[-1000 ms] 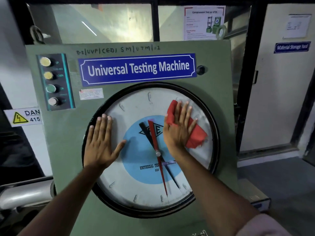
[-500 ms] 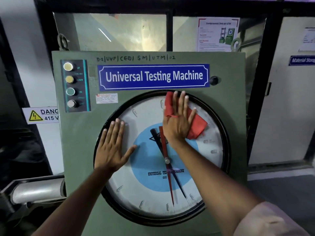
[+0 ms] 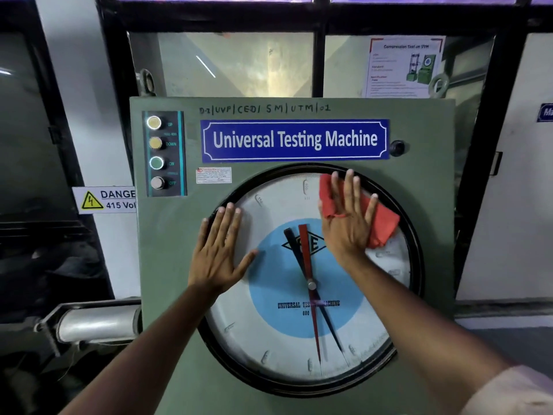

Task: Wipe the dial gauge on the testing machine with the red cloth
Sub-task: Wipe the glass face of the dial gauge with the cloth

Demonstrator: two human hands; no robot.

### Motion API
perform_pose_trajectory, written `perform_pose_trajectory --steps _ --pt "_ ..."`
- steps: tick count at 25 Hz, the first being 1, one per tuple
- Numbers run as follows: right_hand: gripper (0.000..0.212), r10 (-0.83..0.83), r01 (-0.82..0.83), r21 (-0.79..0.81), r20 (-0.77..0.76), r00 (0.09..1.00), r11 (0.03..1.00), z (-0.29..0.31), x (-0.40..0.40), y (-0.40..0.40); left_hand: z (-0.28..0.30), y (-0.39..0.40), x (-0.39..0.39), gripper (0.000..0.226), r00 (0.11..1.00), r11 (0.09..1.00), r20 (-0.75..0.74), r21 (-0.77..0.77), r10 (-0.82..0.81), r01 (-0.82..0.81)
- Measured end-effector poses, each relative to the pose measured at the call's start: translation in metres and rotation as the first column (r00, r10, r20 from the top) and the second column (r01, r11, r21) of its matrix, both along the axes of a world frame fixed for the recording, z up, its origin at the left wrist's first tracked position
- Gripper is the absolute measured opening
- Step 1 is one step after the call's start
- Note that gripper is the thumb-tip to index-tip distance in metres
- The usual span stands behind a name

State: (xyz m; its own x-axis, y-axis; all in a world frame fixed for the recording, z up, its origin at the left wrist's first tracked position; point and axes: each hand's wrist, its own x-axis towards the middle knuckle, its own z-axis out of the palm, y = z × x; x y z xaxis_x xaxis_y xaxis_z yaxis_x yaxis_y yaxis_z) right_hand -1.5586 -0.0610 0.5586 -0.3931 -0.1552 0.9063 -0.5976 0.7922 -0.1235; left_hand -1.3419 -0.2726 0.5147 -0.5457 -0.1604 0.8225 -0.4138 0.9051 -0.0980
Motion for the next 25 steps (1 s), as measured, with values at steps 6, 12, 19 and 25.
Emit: perform_pose_trajectory --steps 6,12,19,25 --pt "0.079 0.013 0.003 -0.167 0.091 0.996 0.986 0.003 0.009 -0.014 0.049 -0.005 0.0 0.088 0.974 0.919 -0.219 0.394 0.066 0.026" --pt "0.078 0.009 0.0 -0.172 0.056 0.998 0.985 0.007 0.003 -0.017 0.051 -0.01 -0.006 0.063 0.943 0.874 -0.332 0.457 -0.003 0.164" --pt "0.082 0.016 -0.017 -0.059 -0.022 1.0 0.998 0.031 0.009 -0.034 0.051 -0.004 -0.016 0.069 0.947 0.908 -0.31 0.414 0.082 0.057" --pt "0.069 0.095 -0.008 -0.394 0.202 0.975 0.919 0.07 0.004 -0.019 0.042 -0.009 -0.018 0.08 0.985 0.988 -0.169 0.153 0.022 0.004"
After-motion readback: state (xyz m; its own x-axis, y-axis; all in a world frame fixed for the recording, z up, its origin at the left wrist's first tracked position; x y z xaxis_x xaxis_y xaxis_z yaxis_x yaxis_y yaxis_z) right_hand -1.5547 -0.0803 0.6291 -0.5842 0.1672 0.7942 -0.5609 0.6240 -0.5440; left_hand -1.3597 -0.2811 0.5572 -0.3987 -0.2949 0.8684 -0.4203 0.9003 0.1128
